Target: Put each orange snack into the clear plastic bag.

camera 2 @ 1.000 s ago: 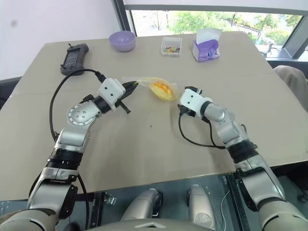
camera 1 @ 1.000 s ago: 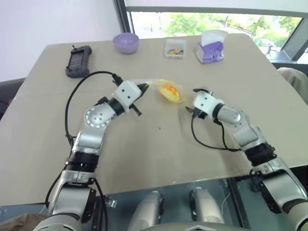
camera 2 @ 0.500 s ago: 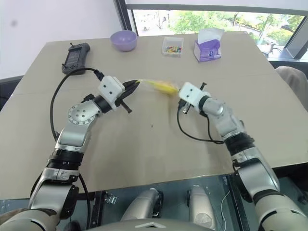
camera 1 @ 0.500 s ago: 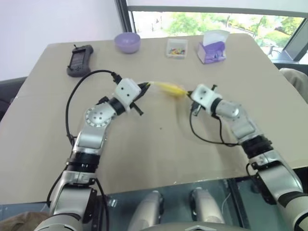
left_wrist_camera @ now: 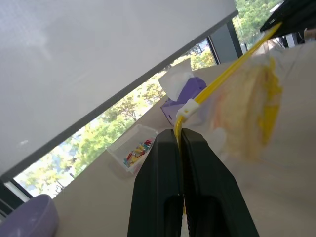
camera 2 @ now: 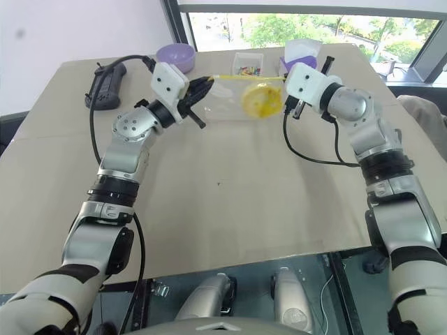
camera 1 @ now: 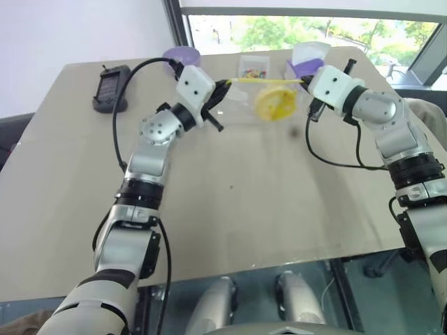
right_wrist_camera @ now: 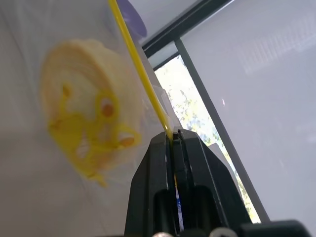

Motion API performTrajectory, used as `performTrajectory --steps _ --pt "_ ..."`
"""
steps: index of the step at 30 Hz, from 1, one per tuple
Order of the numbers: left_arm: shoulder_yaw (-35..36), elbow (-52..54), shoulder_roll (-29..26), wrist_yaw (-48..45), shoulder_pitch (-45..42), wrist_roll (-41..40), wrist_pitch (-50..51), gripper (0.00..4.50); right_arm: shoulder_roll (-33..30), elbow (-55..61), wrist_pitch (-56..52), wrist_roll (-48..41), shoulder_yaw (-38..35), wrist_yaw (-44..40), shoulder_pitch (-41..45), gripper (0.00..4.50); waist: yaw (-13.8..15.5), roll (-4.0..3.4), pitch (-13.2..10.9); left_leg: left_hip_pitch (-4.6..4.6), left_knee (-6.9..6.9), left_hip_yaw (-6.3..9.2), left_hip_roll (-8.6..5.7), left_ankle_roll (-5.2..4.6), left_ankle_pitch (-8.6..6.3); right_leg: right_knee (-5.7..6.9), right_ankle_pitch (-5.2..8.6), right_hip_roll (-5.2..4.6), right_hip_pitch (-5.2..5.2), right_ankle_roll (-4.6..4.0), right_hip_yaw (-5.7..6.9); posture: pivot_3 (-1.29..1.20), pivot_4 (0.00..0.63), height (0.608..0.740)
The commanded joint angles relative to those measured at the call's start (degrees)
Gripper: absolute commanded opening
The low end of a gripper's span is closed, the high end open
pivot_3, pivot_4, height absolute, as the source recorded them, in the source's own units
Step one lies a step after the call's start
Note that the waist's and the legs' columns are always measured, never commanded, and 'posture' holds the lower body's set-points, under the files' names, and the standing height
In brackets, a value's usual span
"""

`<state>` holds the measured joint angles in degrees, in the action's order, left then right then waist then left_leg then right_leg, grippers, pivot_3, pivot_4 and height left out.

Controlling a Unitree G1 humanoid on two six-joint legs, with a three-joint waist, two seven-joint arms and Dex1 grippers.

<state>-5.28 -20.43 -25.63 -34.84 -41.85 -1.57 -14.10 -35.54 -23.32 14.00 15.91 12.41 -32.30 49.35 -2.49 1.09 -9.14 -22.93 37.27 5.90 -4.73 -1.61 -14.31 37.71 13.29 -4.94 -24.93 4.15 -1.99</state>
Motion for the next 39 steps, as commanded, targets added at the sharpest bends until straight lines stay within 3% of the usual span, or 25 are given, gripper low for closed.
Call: performTrajectory --steps 1,5,8,10,11,12,16,22,28,32,39 --pt "-0.32 6.2 -2.71 -0.75 8.29 2.48 -4.08 0.0 -1.39 9.49 -4.91 -1.29 -3.29 0.39 -10.56 0.07 0.06 0.0 0.0 -0.03 -0.04 -0.02 -0.01 0.0 0.0 0.0 0.0 0.0 0.01 0.0 -0.02 0.0 0.15 0.74" --pt "-2.32 12.87 -3.95 -1.0 18.26 4.72 -3.78 0.0 1.01 19.75 -10.4 -3.53 -2.6 -0.93 -23.24 0.07 0.1 -0.02 -0.02 -0.49 0.21 -0.14 -0.07 -0.07 -0.03 0.15 -0.01 -0.02 -0.49 0.01 -0.17 0.0 0.15 0.74" --pt "-2.52 15.55 -4.19 -1.05 21.26 5.25 -2.45 0.0 1.16 23.05 -13.67 -6.3 -2.74 -4.13 -26.84 0.07 0.37 -0.07 -0.05 -0.62 0.59 -0.11 -0.04 -0.07 -0.03 0.37 -0.06 0.04 -0.53 0.03 -0.14 0.0 0.15 0.74" --pt "-2.57 16.06 -4.46 -1.33 21.68 5.33 -2.38 0.0 0.54 24.52 -14.59 -8.07 -2.98 -6.4 -27.4 0.63 0.46 -0.13 -0.09 -0.59 0.79 -0.1 -0.01 -0.1 -0.03 0.39 -0.31 0.11 -0.44 0.05 -0.14 0.0 0.15 0.74" --pt "-2.58 16.04 -4.58 -1.48 21.61 5.28 -2.36 0.0 0.27 25.32 -14.58 -9.02 -3.24 -7.29 -27.54 1.11 0.52 -0.14 -0.1 -0.49 0.89 -0.09 0.03 -0.14 -0.04 0.3 -0.49 0.21 -0.25 0.08 -0.12 0.0 0.15 0.74" --pt "-2.54 15.87 -4.67 -1.43 21.49 5.32 -2.54 0.0 0.12 26.16 -14.38 -9.93 -3.56 -7.92 -27.62 1.26 0.61 -0.16 -0.16 -0.28 0.92 -0.08 0.05 -0.34 -0.16 0.24 -0.53 0.25 0.02 0.1 -0.11 0.0 0.15 0.74" --pt "-2.63 14.55 -5.03 -1.51 20.64 5.7 -3.93 0.0 -0.09 30.33 -14.53 -13.03 -4.07 -10.53 -27.33 3.28 0.61 -0.21 -0.19 0.99 0.88 -0.01 0.14 -0.4 -0.2 -0.06 -0.5 0.29 1.43 0.13 0.03 0.0 0.15 0.74" --pt "-2.82 12.36 -4.87 -1.92 19.28 5.48 -5.73 0.0 3.72 34.44 -16.96 -14.24 0.1 -12.93 -22.93 3.28 0.39 -0.21 -0.19 0.96 0.88 0.0 0.22 -0.39 -0.2 -0.03 -0.52 0.33 1.37 0.12 0.03 0.0 0.15 0.74" --pt "-3.13 11.69 -4.73 -1.63 18.61 5.99 -8.3 0.0 11.1 25.97 -14.7 -9.97 6.07 -11.32 -15.4 3.28 0.64 -0.21 -0.19 0.96 0.8 0.03 0.22 -0.38 -0.2 -0.06 -0.52 0.32 1.34 0.11 0.06 0.0 0.15 0.74" --pt "-3.19 11.88 -4.8 -1.23 18.65 6.57 -9.87 0.0 15.46 19.4 -12.51 -8.3 8.78 -10.87 -11.57 2.14 0.71 -0.21 -0.19 0.89 0.74 0.06 0.15 -0.37 -0.2 -0.09 -0.52 0.27 1.24 0.1 0.07 0.0 0.15 0.74" --pt "-2.94 12.3 -5.53 -0.4 19.8 7.91 -12.54 0.0 17.26 16.0 -9.56 -7.05 9.61 -11.38 -9.31 2.14 0.71 -0.22 -0.19 0.82 0.57 0.07 0.12 -0.35 -0.19 -0.17 -0.52 0.25 1.1 0.1 0.07 0.0 0.15 0.74"
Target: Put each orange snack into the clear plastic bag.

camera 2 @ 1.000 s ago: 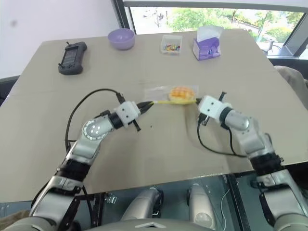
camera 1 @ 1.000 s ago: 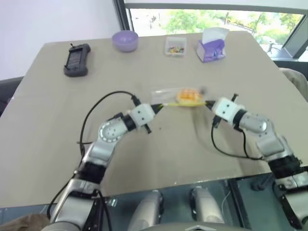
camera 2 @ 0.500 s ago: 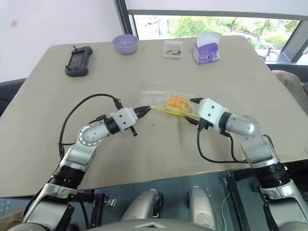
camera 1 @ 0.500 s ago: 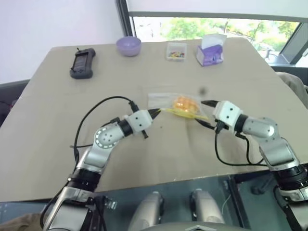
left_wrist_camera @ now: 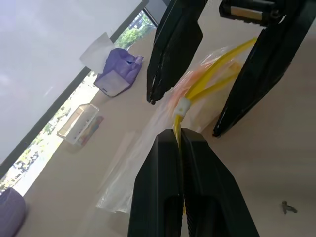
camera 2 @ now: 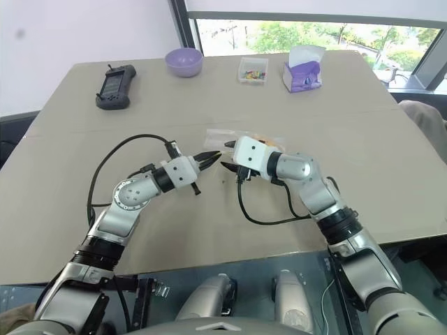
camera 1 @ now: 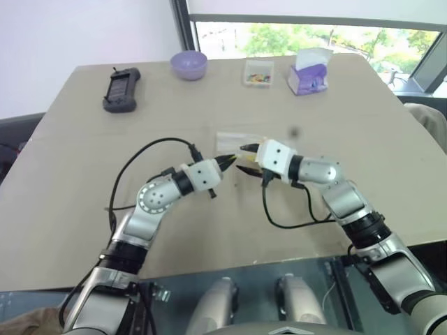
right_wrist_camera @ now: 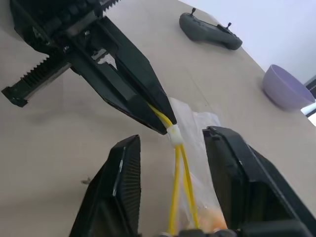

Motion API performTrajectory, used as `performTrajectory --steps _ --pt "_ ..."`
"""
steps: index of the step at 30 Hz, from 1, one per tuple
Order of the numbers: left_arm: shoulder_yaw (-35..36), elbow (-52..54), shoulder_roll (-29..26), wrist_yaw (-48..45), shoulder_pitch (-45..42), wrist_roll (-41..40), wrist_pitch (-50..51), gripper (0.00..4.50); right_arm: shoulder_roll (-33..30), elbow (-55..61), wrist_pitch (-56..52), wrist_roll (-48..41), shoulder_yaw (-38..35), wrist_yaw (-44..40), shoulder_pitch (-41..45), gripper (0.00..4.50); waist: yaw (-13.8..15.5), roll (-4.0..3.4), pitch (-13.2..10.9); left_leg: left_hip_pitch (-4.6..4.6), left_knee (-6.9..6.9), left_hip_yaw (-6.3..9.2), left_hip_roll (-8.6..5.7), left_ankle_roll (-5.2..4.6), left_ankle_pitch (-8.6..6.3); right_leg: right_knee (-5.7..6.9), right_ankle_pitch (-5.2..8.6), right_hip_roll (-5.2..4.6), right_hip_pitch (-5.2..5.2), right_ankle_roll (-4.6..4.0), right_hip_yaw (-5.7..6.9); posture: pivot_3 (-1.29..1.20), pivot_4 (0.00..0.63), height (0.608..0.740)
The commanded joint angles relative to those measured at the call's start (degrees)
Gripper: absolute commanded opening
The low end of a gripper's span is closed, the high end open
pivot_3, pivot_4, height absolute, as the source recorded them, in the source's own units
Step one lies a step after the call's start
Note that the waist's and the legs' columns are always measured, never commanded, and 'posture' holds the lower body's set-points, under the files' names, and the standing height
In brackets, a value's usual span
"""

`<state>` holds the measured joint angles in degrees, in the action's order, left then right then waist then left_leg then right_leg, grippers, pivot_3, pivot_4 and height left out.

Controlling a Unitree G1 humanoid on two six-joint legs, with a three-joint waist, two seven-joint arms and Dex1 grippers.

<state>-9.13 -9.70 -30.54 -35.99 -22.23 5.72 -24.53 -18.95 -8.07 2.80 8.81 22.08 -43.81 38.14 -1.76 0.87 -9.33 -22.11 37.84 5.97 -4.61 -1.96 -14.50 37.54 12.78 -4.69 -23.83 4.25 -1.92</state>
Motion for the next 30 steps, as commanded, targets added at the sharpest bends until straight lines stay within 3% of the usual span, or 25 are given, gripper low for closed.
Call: performTrajectory --steps 1,5,8,19,22,30 --pt "0.91 1.5 -0.68 0.84 0.25 0.68 -2.29 0.0 0.84 0.6 1.74 0.11 -0.08 0.06 2.06 2.14 -0.04 0.0 0.0 0.0 -0.03 0.0 0.0 0.0 0.0 0.0 0.0 0.0 -0.01 0.0 0.0 0.0 0.15 0.74" --pt "1.07 1.35 -0.67 1.02 0.31 0.8 -2.51 0.0 1.08 0.36 2.0 0.24 -0.3 -0.17 2.37 2.14 -0.14 0.0 0.0 0.01 -0.09 0.0 0.01 0.0 0.0 -0.01 0.0 0.01 -0.04 0.0 0.0 0.0 0.15 0.74" --pt "1.11 1.07 -0.83 1.11 0.51 1.0 -2.7 0.0 0.76 1.11 1.84 0.27 -0.63 -0.52 2.43 1.35 -0.15 0.0 0.0 0.01 -0.12 0.0 0.01 0.0 0.0 -0.04 0.0 0.01 -0.04 0.0 0.0 0.0 0.15 0.74" --pt "0.68 0.23 -0.88 1.51 0.83 1.37 -3.48 0.0 -0.24 1.78 1.74 0.96 -0.62 -1.72 2.91 1.35 -0.21 -0.01 0.0 0.01 -0.41 0.0 0.02 0.05 0.03 -0.31 0.0 0.01 -0.07 -0.01 0.0 0.0 0.15 0.74" --pt "0.72 0.03 -0.94 1.66 1.11 1.56 -3.78 0.0 -0.18 1.98 1.68 0.92 -0.77 -1.91 2.89 0.05 -0.21 -0.01 0.0 0.0 -0.48 0.0 0.02 0.21 0.13 -0.42 0.0 0.01 -0.06 -0.01 0.0 0.0 0.15 0.74" --pt "0.58 -0.24 -0.82 2.25 1.55 2.09 -3.99 0.0 -0.15 2.26 2.15 1.19 -0.78 -2.27 2.95 0.01 -0.2 -0.01 0.0 -0.03 -0.57 0.0 0.02 0.23 0.14 -0.54 0.0 0.0 -0.07 0.0 0.01 0.0 0.15 0.74"
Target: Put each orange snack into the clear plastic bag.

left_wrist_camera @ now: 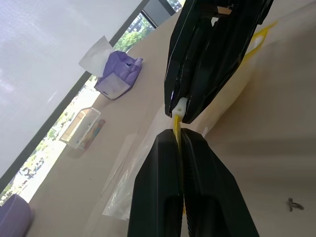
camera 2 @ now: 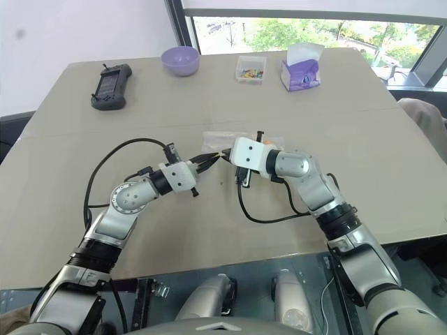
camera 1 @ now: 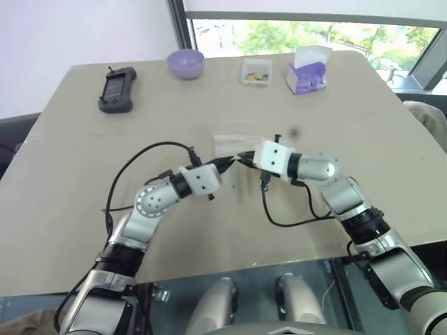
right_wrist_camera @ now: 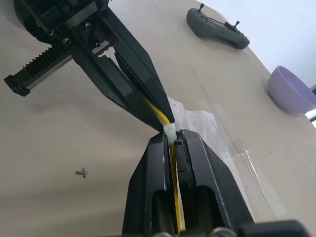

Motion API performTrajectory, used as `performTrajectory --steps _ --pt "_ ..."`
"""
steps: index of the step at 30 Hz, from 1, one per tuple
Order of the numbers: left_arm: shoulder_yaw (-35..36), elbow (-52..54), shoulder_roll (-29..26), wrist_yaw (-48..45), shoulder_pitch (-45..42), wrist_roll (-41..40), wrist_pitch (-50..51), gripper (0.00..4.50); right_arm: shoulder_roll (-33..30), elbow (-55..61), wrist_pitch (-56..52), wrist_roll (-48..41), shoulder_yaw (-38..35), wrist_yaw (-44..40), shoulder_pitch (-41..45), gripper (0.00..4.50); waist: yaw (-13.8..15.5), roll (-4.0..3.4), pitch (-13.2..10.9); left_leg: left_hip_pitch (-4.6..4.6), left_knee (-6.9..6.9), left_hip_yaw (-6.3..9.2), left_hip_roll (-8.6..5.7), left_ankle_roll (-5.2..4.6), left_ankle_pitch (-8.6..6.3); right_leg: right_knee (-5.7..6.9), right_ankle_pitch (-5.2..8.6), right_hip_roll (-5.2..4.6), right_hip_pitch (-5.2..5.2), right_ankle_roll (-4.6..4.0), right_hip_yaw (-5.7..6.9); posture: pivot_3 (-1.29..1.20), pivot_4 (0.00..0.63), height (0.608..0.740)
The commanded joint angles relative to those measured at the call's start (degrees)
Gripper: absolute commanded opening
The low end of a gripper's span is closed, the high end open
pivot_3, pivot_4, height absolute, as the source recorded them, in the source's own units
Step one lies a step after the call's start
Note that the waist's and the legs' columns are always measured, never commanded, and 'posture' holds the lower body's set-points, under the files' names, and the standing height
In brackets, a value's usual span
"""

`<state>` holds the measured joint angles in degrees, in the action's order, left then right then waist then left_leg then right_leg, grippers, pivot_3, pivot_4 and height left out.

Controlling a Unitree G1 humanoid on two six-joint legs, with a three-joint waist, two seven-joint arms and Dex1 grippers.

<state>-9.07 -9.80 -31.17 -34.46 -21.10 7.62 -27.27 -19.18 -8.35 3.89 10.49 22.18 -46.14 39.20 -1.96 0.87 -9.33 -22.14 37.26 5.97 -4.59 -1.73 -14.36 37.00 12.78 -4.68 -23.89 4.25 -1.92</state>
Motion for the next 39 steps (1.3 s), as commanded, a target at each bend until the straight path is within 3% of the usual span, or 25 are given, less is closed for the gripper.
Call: performTrajectory --steps 1,14,39 --pt "0.54 -0.38 -0.21 0.77 0.43 0.24 -1.37 0.0 0.11 2.43 1.05 -0.49 -0.89 0.04 1.94 0.01 0.0 0.0 0.0 0.0 0.0 0.0 0.0 0.0 0.0 0.0 0.0 0.0 0.0 0.0 0.0 0.0 0.15 0.74" --pt "1.85 -1.03 -0.37 2.16 1.4 -0.39 -1.05 0.0 -2.09 2.7 0.3 0.3 -2.13 0.07 0.4 0.01 0.02 0.0 0.0 0.0 -0.01 0.0 0.0 0.0 0.0 -0.01 0.0 0.0 0.0 0.0 0.0 0.0 0.15 0.74" --pt "4.96 -2.19 -0.64 5.12 1.71 -1.66 -3.97 0.0 -12.73 2.06 0.71 3.69 -4.07 2.98 -5.43 0.01 0.25 0.0 0.0 -0.02 -0.02 0.0 0.01 0.0 0.0 -0.07 0.0 0.0 0.01 0.0 0.02 0.0 0.15 0.74"
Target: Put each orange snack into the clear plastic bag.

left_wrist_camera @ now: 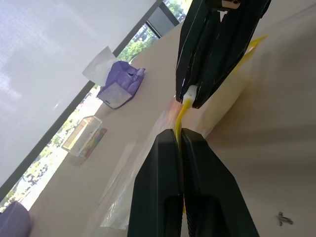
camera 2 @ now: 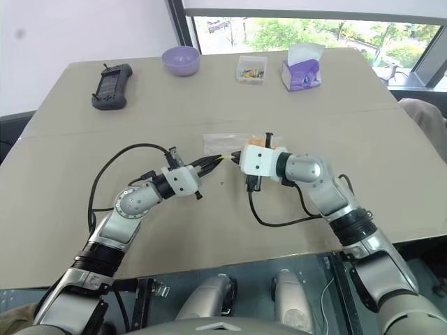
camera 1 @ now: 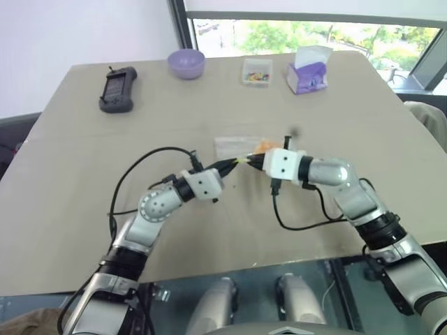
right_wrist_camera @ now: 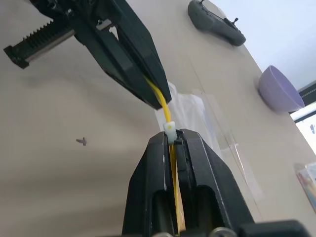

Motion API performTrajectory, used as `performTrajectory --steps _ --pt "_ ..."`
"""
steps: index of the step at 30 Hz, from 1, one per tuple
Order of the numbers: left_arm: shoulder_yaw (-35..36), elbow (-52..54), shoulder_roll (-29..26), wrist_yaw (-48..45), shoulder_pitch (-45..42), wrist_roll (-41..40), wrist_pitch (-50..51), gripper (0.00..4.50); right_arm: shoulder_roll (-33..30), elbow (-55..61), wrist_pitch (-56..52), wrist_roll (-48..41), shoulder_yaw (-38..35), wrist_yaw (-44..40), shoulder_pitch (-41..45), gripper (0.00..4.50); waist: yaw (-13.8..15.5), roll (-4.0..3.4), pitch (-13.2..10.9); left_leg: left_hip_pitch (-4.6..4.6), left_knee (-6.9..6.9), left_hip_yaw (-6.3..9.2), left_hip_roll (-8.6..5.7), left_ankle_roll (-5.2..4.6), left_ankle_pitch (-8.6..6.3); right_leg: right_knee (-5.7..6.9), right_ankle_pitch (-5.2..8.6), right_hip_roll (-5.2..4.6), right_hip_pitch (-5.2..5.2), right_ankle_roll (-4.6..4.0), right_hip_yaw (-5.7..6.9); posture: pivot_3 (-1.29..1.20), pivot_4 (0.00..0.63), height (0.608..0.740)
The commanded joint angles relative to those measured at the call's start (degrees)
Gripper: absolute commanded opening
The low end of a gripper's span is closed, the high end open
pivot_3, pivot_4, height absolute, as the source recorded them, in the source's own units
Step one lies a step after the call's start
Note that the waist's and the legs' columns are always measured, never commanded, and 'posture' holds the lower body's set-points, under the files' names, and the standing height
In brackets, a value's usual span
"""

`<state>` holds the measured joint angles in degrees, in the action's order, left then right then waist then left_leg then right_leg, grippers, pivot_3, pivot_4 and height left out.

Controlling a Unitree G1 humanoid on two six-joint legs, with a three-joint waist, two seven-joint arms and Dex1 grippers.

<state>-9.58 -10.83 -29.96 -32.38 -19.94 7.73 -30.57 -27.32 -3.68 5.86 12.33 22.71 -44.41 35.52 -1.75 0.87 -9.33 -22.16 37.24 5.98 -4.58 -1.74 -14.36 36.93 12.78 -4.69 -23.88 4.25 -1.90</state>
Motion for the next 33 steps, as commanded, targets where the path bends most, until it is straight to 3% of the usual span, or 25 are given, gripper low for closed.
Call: performTrajectory --steps 1,22,29,33 --pt "5.58 -1.3 -1.91 2.99 0.62 -1.94 -0.75 0.0 -5.27 -2.84 -1.09 1.76 -4.77 1.47 -2.15 0.01 0.07 0.0 0.0 0.0 0.0 0.0 0.0 0.0 0.0 0.0 0.0 0.0 0.0 0.0 0.0 0.0 0.15 0.74" --pt "6.9 -3.47 -2.28 3.68 1.75 -3.42 -1.28 0.0 -18.19 -9.76 1.69 0.86 -9.26 6.66 -6.61 0.01 1.19 0.0 -0.01 0.0 0.0 -0.01 -0.03 -0.01 0.0 -0.06 0.0 -0.05 0.05 0.0 0.02 0.0 0.15 0.74" --pt "7.54 -3.53 -2.09 2.99 1.71 -3.64 -1.26 0.0 -18.32 -10.83 2.36 1.26 -11.05 6.1 -5.91 0.01 0.89 -0.01 0.0 0.01 -0.06 -0.06 0.05 -0.01 0.0 -0.09 0.0 -0.01 0.04 0.0 -0.01 0.0 0.15 0.74" --pt "7.4 -2.03 -1.93 2.61 1.65 -3.81 -0.12 0.0 -15.73 -4.62 -0.8 -4.94 -11.98 1.2 -7.09 0.01 0.9 -0.01 0.0 0.0 -0.05 -0.06 0.05 -0.01 0.0 -0.09 0.0 -0.01 0.05 0.0 -0.01 0.0 0.15 0.74"
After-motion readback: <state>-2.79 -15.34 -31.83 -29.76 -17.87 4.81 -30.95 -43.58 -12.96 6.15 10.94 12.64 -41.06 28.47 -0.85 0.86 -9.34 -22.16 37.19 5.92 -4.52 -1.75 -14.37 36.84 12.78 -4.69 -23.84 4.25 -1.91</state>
